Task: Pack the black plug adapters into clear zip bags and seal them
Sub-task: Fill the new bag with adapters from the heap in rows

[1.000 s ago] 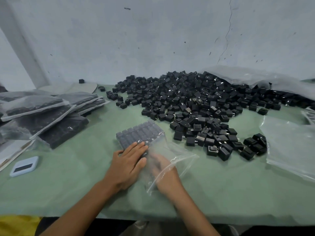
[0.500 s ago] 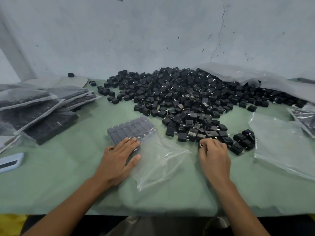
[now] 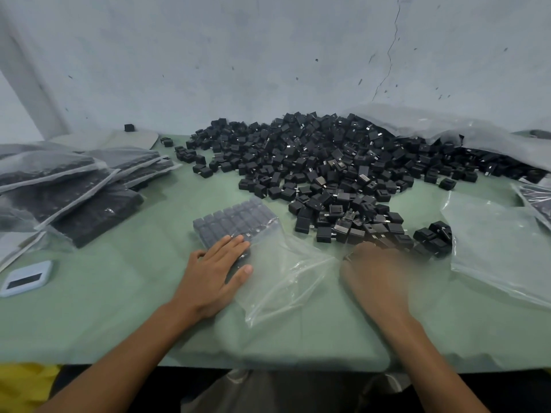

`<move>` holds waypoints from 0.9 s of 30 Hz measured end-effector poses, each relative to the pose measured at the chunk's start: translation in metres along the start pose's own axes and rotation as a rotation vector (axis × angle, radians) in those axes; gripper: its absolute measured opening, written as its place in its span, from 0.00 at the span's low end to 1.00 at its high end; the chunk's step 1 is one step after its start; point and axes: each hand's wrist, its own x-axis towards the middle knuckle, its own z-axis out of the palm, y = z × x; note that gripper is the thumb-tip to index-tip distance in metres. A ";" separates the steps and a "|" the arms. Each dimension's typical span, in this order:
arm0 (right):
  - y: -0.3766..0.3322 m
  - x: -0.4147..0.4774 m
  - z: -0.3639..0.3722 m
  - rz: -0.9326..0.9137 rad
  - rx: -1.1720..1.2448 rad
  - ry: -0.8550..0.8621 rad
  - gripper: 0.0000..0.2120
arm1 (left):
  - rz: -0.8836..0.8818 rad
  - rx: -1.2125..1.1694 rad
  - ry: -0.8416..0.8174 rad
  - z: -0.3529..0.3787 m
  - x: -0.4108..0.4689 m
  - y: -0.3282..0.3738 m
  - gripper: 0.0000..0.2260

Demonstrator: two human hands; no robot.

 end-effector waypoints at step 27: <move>-0.141 -0.005 0.070 0.395 1.040 -0.490 0.11 | 0.000 0.004 0.037 -0.004 0.000 0.005 0.26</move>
